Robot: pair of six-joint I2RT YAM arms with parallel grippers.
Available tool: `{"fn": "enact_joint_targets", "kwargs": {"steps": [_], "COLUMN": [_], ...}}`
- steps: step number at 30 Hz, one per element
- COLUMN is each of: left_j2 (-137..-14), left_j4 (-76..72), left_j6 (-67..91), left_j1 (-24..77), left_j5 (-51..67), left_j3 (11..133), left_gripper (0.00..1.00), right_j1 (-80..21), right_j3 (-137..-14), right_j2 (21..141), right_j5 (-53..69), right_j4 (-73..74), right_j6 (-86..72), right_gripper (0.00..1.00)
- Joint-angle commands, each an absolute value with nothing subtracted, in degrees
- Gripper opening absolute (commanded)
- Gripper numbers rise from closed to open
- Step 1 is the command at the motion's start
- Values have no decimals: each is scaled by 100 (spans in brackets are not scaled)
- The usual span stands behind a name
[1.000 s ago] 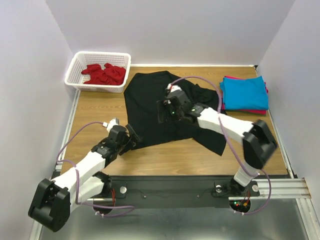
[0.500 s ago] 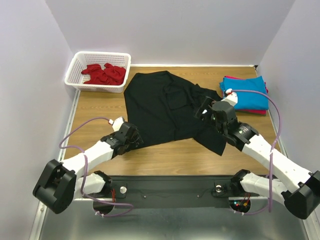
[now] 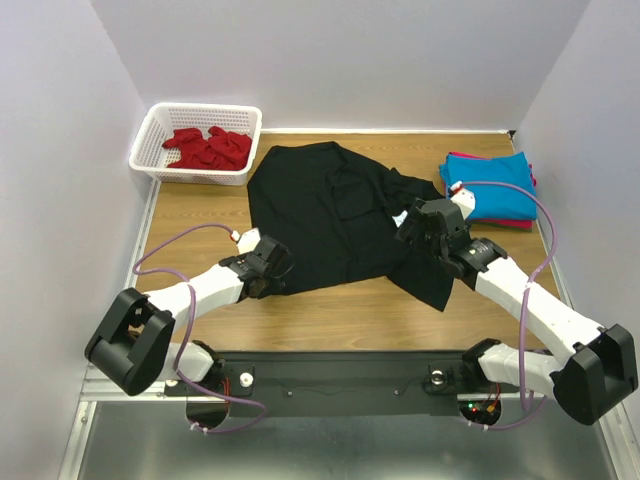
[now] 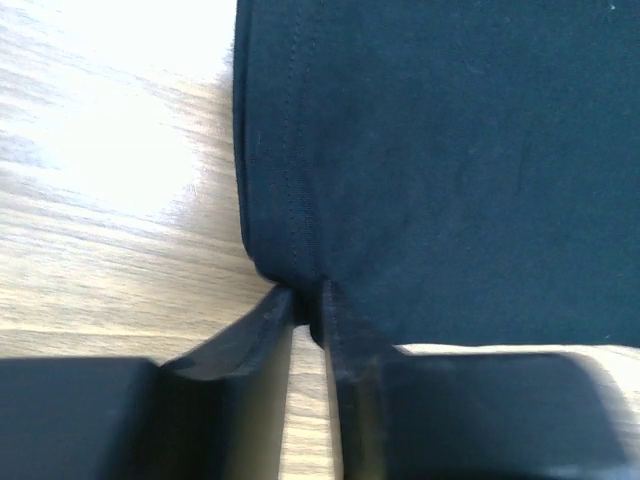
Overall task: Fold and stack the t-shirts
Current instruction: Flatten the tshirt out
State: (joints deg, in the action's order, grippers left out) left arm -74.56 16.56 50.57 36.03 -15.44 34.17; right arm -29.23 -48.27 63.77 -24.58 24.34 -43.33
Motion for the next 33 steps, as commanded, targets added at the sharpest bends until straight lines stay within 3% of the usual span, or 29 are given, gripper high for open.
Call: {"fn": "enact_joint_targets", "kwargs": {"steps": [1, 2, 3, 5, 16, 23, 33], "left_j2": [-7515, -7489, -7410, -7322, -6083, -5933, -5748], "left_j4": [1995, 1995, 1995, 1995, 1504, 1608, 1433], "left_j6": [4939, 4939, 4948, 4957, 4668, 4623, 4667], "left_j1": [3647, 3647, 3647, 3647, 3647, 3639, 3630], "left_j5": [-1468, -1468, -1442, -1424, -1125, -1423, -1327], "left_j3": [3331, 3322, 3287, 3270, 2953, 2892, 2698], "left_gripper": [16, 13, 3, 0, 0, 0, 0], "right_j1": [-2804, -2786, -2751, -2733, -2663, -2610, -2496], "right_j3": [-4668, -4650, -4632, -4571, -3807, -3621, -2883], "right_j2": [6249, 6232, 6205, 6117, 5476, 5932, 5344], "right_j5": [-2461, -2452, -2435, -2408, -2461, -2373, -2540], "right_j4": [2434, 2443, 2469, 2619, 4279, 4324, 4359], "right_j6": [-4307, -4307, -4307, -4324, -4947, -5457, -6460], "right_gripper": [100, 100, 100, 100, 100, 99, 83]}}
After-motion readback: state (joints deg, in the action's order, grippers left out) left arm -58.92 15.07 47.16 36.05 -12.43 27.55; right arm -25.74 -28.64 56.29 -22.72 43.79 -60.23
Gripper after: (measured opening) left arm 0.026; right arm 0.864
